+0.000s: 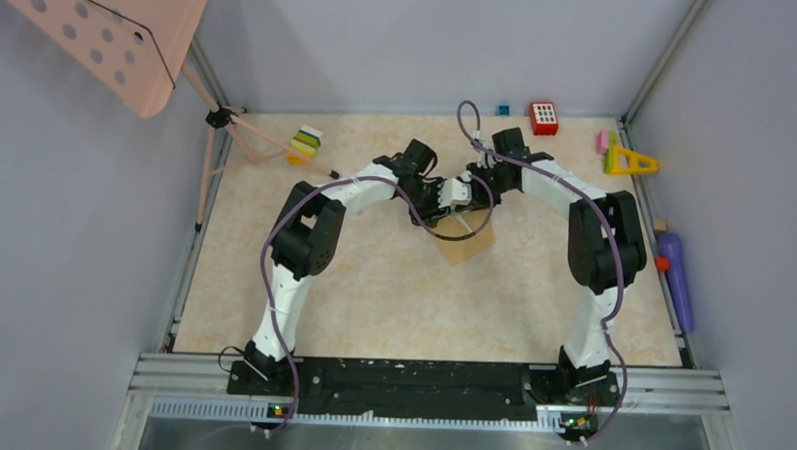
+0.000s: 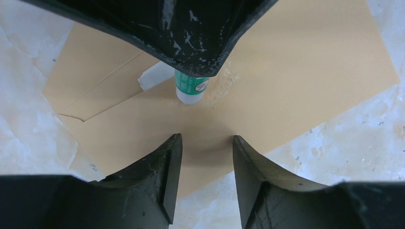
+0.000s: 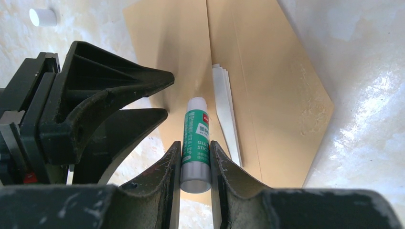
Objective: Place the letter into the envelope and seal it
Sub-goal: Paint the envelope at the center of the board.
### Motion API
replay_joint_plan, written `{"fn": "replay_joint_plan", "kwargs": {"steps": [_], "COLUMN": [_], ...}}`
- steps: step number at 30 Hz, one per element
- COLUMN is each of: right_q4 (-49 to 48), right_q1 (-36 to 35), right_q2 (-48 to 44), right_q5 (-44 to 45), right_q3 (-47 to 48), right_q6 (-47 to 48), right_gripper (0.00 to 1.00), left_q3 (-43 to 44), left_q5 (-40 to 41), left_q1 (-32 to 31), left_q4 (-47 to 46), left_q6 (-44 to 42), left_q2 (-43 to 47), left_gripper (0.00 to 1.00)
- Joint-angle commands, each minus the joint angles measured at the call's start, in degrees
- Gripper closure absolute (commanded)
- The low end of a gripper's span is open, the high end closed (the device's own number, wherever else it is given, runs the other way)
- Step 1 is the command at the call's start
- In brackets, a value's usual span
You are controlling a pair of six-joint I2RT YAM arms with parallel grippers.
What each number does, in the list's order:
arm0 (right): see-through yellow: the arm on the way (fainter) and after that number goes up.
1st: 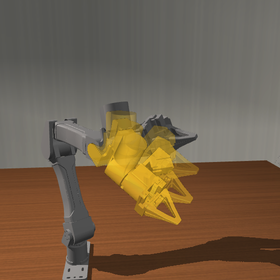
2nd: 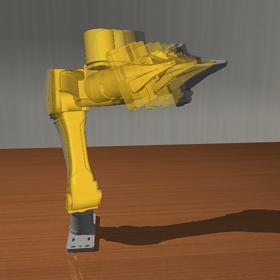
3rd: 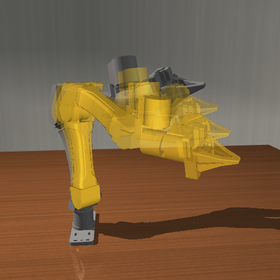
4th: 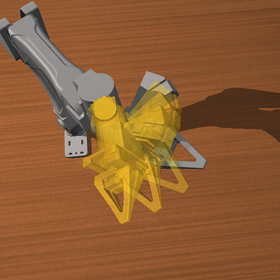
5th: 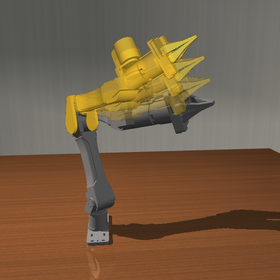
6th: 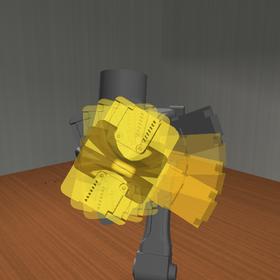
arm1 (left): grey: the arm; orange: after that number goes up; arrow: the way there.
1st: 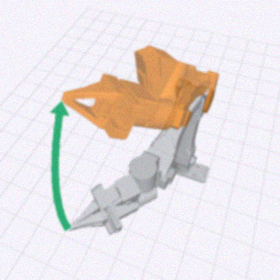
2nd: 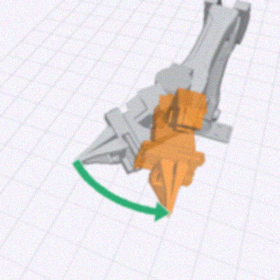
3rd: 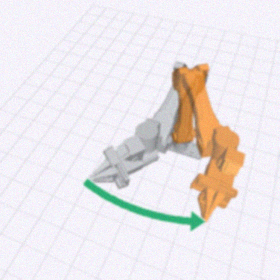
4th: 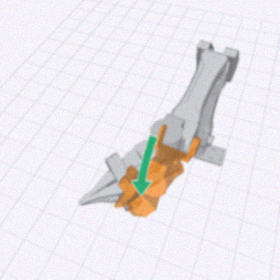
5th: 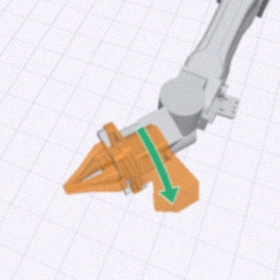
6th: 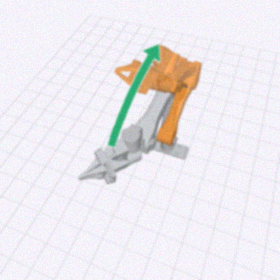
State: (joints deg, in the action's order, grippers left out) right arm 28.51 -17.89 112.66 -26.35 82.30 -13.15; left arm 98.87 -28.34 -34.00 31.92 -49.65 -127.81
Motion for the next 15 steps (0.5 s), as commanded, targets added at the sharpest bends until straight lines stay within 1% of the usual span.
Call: {"fn": "replay_joint_plan", "kwargs": {"steps": [1,8,15], "right_q4": [0.7,2.1,5.5], "right_q1": [-0.7,-1.0,-1.4], "right_q2": [-2.6,-2.2,-2.4], "right_q5": [0.9,3.1,2.7], "right_q3": [1.1,1.2,2.0], "right_q6": [0.1,1.1,2.7], "right_gripper": [1.00,1.00,1.00], "left_q3": [1.1,1.4,1.6], "left_q5": [-0.8,-0.5,0.2], "left_q1": [-0.5,-0.8,-1.0], "left_q4": [2.9,3.4,3.5], "left_q6": [-0.2,-0.4,-0.4], "left_q2": [-1.5,-2.0,-2.3], "left_gripper": [0.52,0.53,0.55]}}
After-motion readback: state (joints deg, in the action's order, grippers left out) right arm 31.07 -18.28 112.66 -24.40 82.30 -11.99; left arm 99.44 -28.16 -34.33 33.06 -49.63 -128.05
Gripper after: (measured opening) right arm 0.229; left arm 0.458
